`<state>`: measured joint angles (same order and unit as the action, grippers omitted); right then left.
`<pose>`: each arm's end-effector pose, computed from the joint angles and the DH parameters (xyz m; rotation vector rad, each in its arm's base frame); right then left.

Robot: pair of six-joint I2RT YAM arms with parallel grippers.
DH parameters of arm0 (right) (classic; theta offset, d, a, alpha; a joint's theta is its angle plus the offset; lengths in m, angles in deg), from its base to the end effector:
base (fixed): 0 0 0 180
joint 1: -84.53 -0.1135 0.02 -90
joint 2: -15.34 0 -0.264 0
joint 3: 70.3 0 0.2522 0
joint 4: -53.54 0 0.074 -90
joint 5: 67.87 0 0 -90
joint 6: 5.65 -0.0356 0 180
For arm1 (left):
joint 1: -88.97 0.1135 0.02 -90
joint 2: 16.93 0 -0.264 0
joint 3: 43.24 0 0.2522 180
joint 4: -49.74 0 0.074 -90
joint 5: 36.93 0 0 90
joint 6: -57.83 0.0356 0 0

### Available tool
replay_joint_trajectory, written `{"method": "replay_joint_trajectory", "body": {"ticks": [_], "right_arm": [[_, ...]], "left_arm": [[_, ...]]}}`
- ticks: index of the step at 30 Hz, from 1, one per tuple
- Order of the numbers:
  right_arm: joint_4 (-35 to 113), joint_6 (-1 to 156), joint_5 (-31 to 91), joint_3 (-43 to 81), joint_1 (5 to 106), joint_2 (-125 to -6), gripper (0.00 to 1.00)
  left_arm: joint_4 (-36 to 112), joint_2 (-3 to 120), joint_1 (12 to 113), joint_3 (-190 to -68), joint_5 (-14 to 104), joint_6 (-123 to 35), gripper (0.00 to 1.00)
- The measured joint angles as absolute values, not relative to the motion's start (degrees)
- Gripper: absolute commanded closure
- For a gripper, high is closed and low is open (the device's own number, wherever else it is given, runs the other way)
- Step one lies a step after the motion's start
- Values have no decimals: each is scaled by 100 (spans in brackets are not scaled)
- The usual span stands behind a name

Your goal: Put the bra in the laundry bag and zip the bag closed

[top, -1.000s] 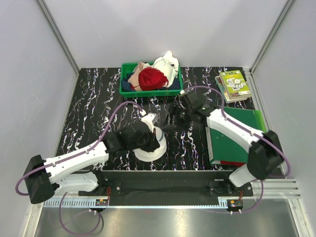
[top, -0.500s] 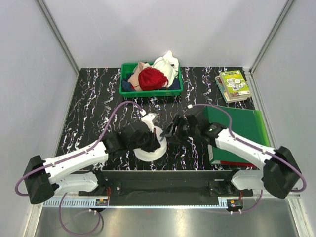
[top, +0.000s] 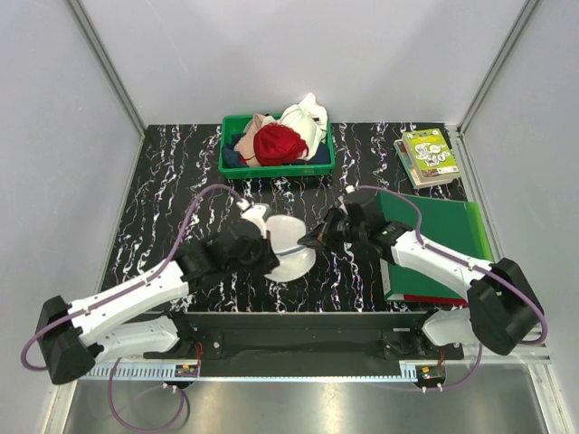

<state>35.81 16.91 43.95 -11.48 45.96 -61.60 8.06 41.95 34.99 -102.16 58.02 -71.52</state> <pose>0.2160 0.1892 0.2295 0.3899 2.5163 1.3285 0.1304 -0.1742 0.2669 0.2602 2.3943 -0.7150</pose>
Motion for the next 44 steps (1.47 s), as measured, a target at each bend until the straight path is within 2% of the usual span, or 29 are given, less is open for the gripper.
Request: {"method": "replay_joint_trajectory", "body": {"ticks": [5,6,8,9,10,11,12,13,14,16,18,21,25,31,35,39,40,42,44], "right_arm": [[3695,2297,5265,-1148,5287,-6403,100],[3717,2434,5512,-1143,5365,-6477,98],[3736,2653,5895,-1115,5396,-6600,87],[3734,2732,5995,-1091,5407,-6646,82],[3682,2839,6089,-1032,5422,-6705,74],[3540,3020,6115,-929,5433,-6757,59],[3409,3125,6107,-859,5453,-6766,52],[3133,3284,5995,-748,5475,-6764,48],[2864,3462,5816,-654,5507,-6737,39],[2305,3757,5320,-531,5564,-6597,28],[1752,3993,4697,-523,5593,-6291,1],[1256,4196,3943,-638,5610,-5620,0],[1341,4277,3440,-1261,5610,-4309,0],[2421,3833,3366,-3016,5610,-1946,0],[2954,3221,3326,-4037,5610,-471,0],[3168,2681,3320,-4811,5610,869,0],[3155,2565,3322,-4973,5610,1166,0],[3231,2373,3355,-5141,5610,1271,0],[3360,2262,3416,-5255,5610,1090,0]], "left_arm": [[332,3646,4358,-9749,6034,-7323,100],[277,3519,4524,-9655,6038,-7373,100],[273,3384,4671,-9629,6036,-7399,100],[275,3360,4701,-9633,6038,-7388,95],[266,3351,4728,-9650,6038,-7371,83],[238,3375,4743,-9683,6045,-7312,73],[174,3421,4754,-9733,6078,-7229,64],[65,3462,4784,-9790,6141,-7150,48],[-27,3473,4819,-9827,6176,-7084,44],[-173,3432,4867,-9867,6215,-6971,39],[-197,3211,4876,-9867,6178,-6879,39],[-64,2507,4876,-9849,5944,-6772,37],[701,1323,4878,-9414,5381,-6732,34],[2196,-376,4878,-7602,4421,-7233,29],[2863,-1427,4878,-6510,4133,-7753,18],[3590,-1633,4878,-5943,3918,-8223,14],[3837,-1633,4878,-5904,3824,-8374,10],[4635,-1630,4878,-5884,3689,-8721,3],[5472,-1641,4878,-5887,3674,-9060,1]]}}
